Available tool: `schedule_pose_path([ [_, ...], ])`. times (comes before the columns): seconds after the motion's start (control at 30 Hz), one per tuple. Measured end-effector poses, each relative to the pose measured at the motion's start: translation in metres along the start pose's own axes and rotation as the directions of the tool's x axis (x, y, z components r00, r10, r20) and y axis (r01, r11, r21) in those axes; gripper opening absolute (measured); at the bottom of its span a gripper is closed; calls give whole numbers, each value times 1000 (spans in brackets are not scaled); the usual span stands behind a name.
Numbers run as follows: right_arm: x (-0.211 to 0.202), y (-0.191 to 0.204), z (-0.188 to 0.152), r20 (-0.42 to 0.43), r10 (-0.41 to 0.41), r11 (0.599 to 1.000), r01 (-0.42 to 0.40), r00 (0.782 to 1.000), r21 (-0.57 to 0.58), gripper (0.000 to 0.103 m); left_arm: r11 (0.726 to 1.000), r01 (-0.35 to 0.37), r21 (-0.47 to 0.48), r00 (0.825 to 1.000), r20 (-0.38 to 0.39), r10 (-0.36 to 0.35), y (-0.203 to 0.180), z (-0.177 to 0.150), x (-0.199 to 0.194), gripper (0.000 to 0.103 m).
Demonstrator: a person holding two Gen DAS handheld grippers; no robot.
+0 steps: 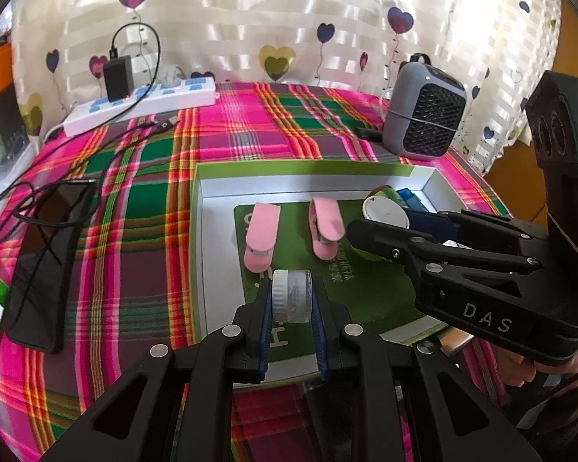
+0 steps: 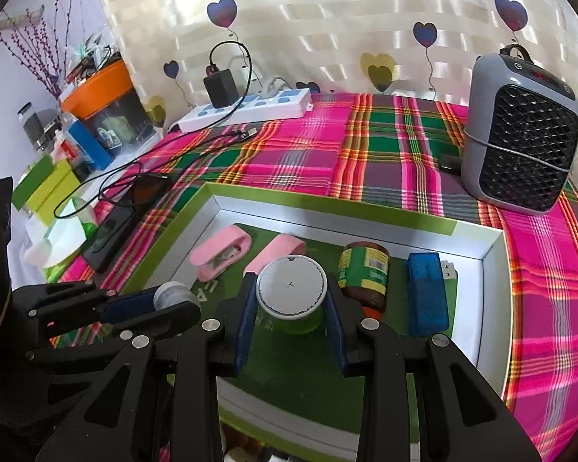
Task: Organize rigid objects
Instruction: 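Lower the white holder into the tray with the right tool while the left tool releases the white jar there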
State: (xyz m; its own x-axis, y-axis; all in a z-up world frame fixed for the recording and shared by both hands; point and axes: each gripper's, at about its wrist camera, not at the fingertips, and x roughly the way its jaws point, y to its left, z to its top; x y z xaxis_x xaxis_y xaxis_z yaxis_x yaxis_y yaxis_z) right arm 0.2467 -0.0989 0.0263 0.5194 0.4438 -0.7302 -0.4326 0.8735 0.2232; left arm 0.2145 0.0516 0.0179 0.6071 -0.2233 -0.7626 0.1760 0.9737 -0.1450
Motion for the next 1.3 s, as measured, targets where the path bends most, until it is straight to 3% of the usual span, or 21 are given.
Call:
schedule_pose_path([
  [0.57, 13, -2, 5, 9, -67, 997, 67, 998, -24, 34, 1000, -14, 13, 1000, -4, 15, -2, 1, 8, 18],
  [1.3, 16, -1, 5, -8, -72, 997, 71, 997, -21, 35, 999, -36, 19, 999, -7, 36, -4, 0, 8, 20],
])
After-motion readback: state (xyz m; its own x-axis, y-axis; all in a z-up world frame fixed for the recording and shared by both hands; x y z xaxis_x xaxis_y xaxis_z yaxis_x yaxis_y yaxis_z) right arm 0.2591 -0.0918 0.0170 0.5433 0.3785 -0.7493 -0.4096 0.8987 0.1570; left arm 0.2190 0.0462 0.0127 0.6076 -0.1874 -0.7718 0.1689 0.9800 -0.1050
